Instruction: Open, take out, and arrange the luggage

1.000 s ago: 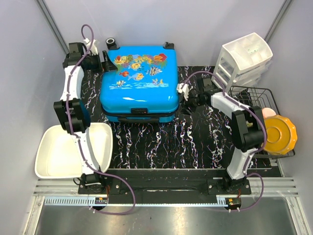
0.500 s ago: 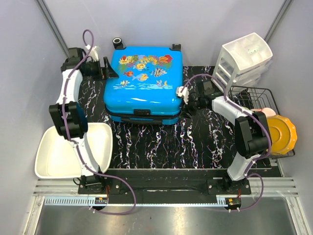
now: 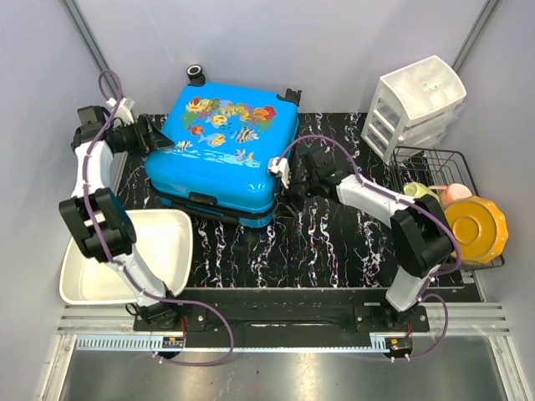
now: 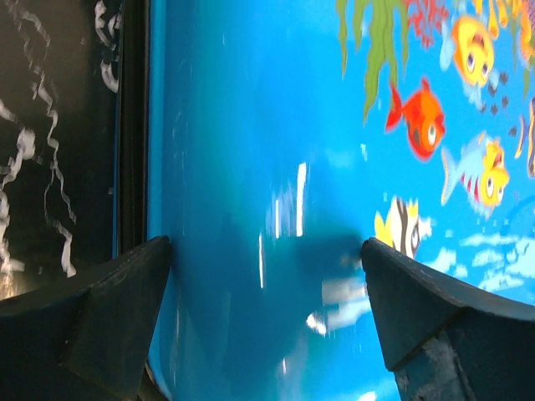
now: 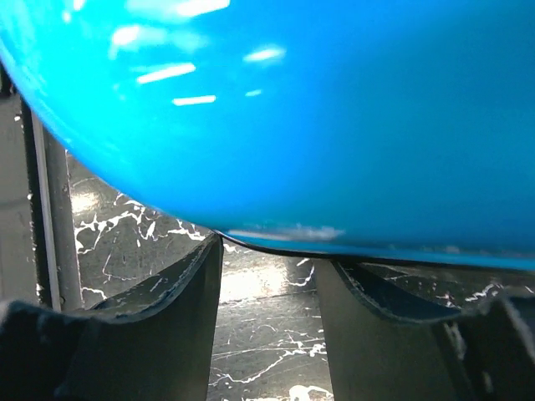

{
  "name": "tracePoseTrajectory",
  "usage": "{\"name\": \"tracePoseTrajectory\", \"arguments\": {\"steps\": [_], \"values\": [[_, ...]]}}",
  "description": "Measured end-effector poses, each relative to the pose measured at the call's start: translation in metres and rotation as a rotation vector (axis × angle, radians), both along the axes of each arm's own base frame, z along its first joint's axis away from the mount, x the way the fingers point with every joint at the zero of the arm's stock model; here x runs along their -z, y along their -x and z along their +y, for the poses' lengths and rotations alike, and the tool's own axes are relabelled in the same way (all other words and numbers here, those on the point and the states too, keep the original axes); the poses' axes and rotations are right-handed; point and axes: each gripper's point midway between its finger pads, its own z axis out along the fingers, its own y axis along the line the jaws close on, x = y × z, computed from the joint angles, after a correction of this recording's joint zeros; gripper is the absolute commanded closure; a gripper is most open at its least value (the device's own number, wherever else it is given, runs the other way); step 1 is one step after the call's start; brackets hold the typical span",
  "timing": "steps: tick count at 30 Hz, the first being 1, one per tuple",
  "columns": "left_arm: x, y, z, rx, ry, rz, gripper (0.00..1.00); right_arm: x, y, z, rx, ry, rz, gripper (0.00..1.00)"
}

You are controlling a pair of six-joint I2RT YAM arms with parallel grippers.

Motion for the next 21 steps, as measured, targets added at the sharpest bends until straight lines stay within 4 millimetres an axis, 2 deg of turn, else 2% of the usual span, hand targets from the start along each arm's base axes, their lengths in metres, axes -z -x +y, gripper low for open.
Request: {"name": "tracePoseTrajectory", "arguments": {"steps": [2,4,5,8,11,14,18,20,21], "values": [[0.001,-0.016,-0.004,0.028,0.016,-0.004,0.1,-0.005,-0.005,-0.005,0.035,-0.013,0.022,0.44],[-0.001,-0.04,-0.011,0.063,0.024,-0.029,0.13,-0.016,-0.02,-0.017,0.088,-0.041,0.011,0.43],[-0.001,-0.049,-0.014,0.076,0.024,-0.04,0.17,-0.023,-0.031,-0.028,0.122,-0.052,-0.006,0.44],[-0.004,-0.081,-0.026,0.119,0.006,-0.081,0.2,-0.045,-0.066,-0.075,0.252,-0.067,-0.076,0.43],[-0.008,-0.109,-0.039,0.152,-0.02,-0.128,0.2,-0.058,-0.085,-0.115,0.331,-0.051,-0.146,0.43],[-0.009,-0.131,-0.056,0.187,-0.037,-0.173,0.2,-0.06,-0.085,-0.122,0.316,-0.029,-0.196,0.43],[-0.01,-0.137,-0.089,0.246,-0.039,-0.2,0.21,-0.044,-0.073,-0.12,0.266,0.004,-0.192,0.43],[-0.011,-0.138,-0.113,0.288,-0.033,-0.215,0.16,-0.036,-0.068,-0.121,0.25,0.017,-0.185,0.45],[-0.011,-0.138,-0.125,0.311,-0.028,-0.222,0.08,-0.032,-0.065,-0.121,0.241,0.02,-0.181,0.45]]}}
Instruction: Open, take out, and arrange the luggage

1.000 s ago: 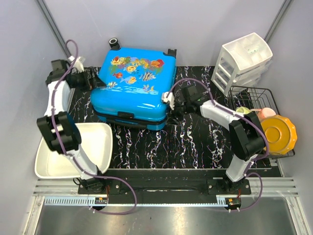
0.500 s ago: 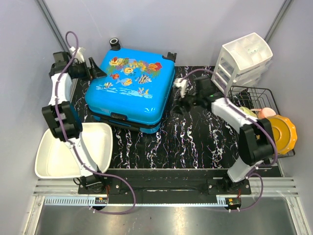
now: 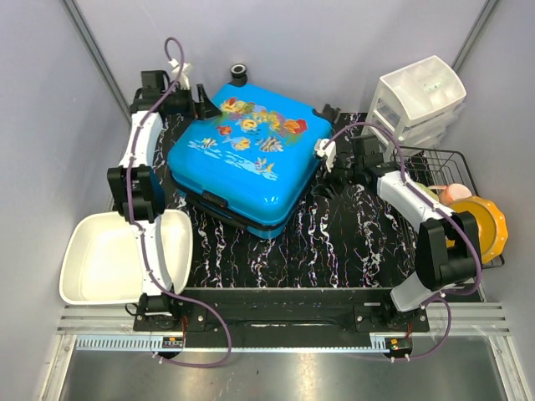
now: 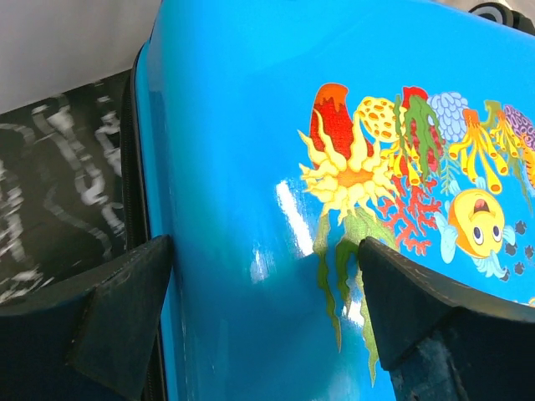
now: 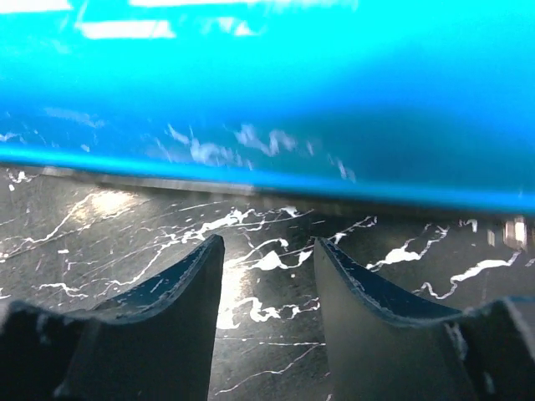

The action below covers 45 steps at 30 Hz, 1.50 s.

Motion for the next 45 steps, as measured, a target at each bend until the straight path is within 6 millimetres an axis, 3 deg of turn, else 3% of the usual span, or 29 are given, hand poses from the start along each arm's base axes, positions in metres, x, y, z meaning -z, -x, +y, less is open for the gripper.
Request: {"name": "tracePoseTrajectory", "arguments": {"steps": [5,7,9,11,18,20,22,24,27,32,34,36,43,45], "values": [[-0.005,0.008,-0.055,0.091,0.0,-0.016,0.01,0.008,0.017,0.003,-0.009,-0.017,0.073,0.45],[-0.008,0.007,-0.052,0.07,-0.012,-0.017,0.01,0.01,0.021,0.004,0.011,-0.016,0.088,0.45],[-0.011,0.015,-0.038,0.039,-0.016,0.014,0.01,0.01,0.019,0.011,0.04,-0.018,0.081,0.44],[-0.01,0.035,-0.014,-0.013,-0.009,0.086,0.01,0.012,0.018,0.02,0.074,-0.019,0.084,0.43],[0.0,0.132,0.124,-0.386,0.041,0.285,0.01,0.015,0.028,0.094,0.098,-0.091,0.124,0.41],[0.006,0.16,0.128,-0.426,0.043,0.32,0.01,0.012,0.03,0.118,0.078,-0.12,0.156,0.4],[0.008,0.184,0.111,-0.407,0.06,0.348,0.01,0.007,0.033,0.135,0.058,-0.14,0.176,0.4],[0.005,0.195,0.098,-0.383,0.061,0.337,0.02,0.0,0.034,0.139,0.055,-0.158,0.187,0.41],[0.002,0.201,0.087,-0.358,0.066,0.315,0.02,-0.021,0.023,0.118,0.094,-0.204,0.188,0.42],[0.001,0.199,0.085,-0.354,0.074,0.291,0.04,-0.073,-0.02,0.02,0.298,-0.279,-0.001,0.45],[0.0,0.197,0.085,-0.356,0.076,0.286,0.04,-0.076,-0.023,-0.001,0.331,-0.276,-0.059,0.47],[0.001,0.197,0.085,-0.357,0.082,0.287,0.04,-0.065,-0.02,-0.003,0.321,-0.266,-0.083,0.48],[0.004,0.207,0.09,-0.365,0.107,0.293,0.04,0.018,-0.023,0.005,0.313,-0.221,0.026,0.52],[0.007,0.214,0.094,-0.381,0.108,0.299,0.04,0.026,-0.026,0.006,0.319,-0.228,0.029,0.53]]}}
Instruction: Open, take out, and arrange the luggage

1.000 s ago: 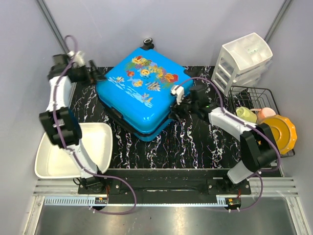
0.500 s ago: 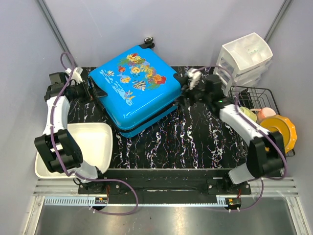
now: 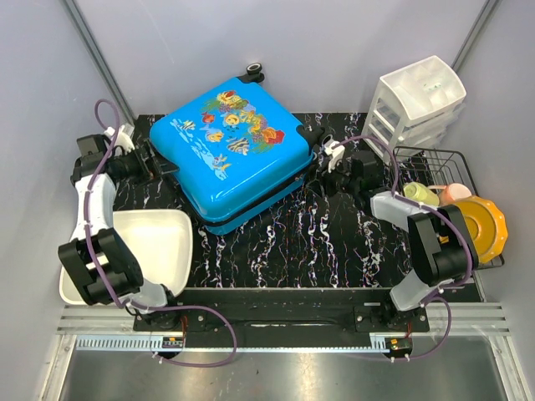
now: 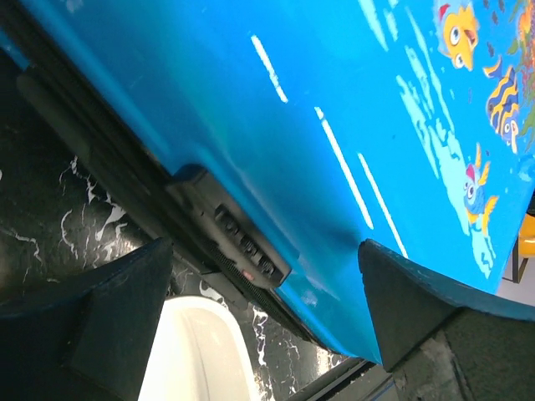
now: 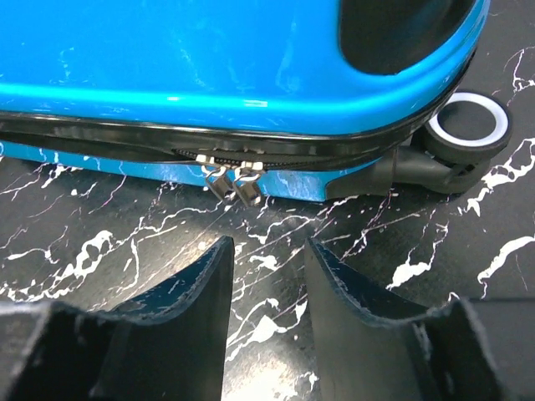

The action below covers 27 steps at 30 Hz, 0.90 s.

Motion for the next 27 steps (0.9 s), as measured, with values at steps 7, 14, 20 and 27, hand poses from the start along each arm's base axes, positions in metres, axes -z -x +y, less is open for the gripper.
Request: {"name": "tracePoseTrajectory", "arguments": {"steps": [7,14,20,27], "values": [[0.015,0.02,0.013,-0.046,0.003,0.034,0.05,0.01,-0.015,0.007,0.003,-0.035,-0.037,0.54],[0.034,0.034,0.011,-0.068,0.03,0.092,0.05,0.013,-0.013,0.022,-0.035,-0.052,-0.035,0.54],[0.045,0.042,0.011,-0.101,0.056,0.125,0.05,0.008,-0.012,0.035,-0.053,-0.057,-0.063,0.61],[0.049,0.042,0.016,-0.142,0.07,0.138,0.04,0.009,-0.021,0.036,0.0,-0.031,-0.095,0.8]]}}
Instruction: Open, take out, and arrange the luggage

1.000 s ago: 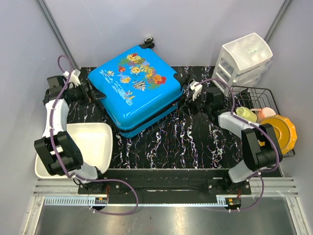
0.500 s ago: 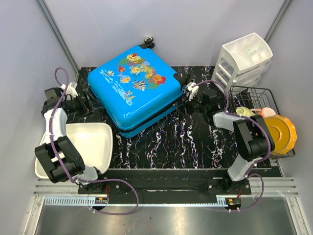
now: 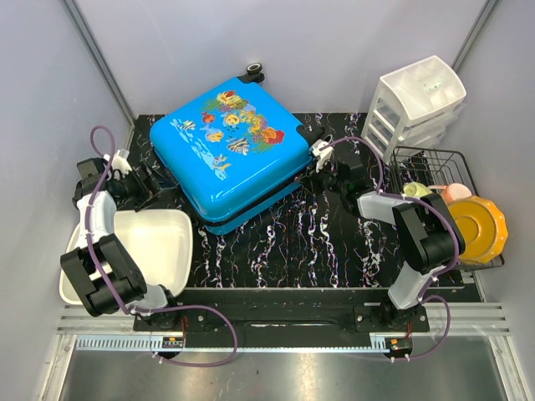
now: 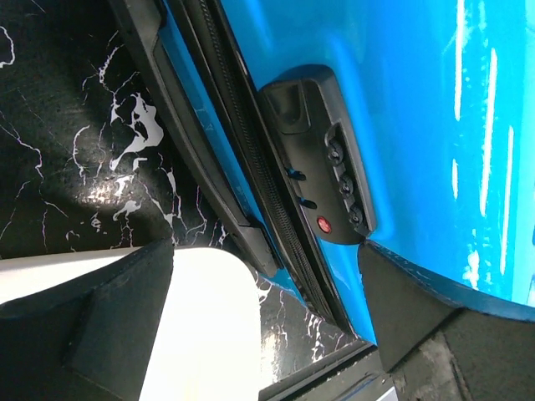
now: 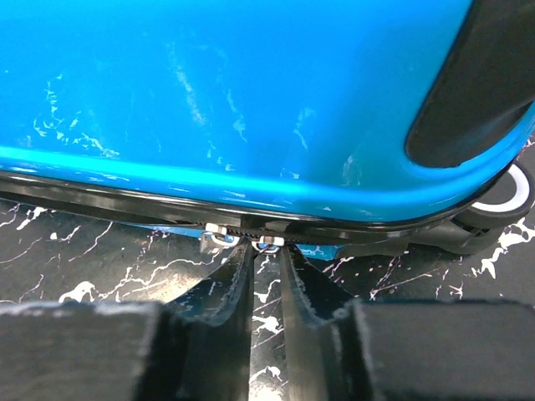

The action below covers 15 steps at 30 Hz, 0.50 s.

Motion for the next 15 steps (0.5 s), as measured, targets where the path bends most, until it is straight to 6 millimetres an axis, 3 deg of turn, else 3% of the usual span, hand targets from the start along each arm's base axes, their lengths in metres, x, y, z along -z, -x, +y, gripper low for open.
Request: {"name": "tracePoseTrajectory", "arguments": {"steps": [6,9,15], "values": [[0.006,0.0,0.0,-0.055,0.049,0.036,0.01,0.003,-0.003,0.0,0.009,0.018,-0.019,1.0],[0.008,-0.001,0.002,-0.097,0.073,0.055,0.03,0.003,-0.003,-0.001,0.01,0.024,-0.024,1.0],[0.012,-0.014,0.011,-0.147,0.073,0.052,0.19,0.003,-0.003,-0.001,0.008,0.025,-0.025,1.0]]}}
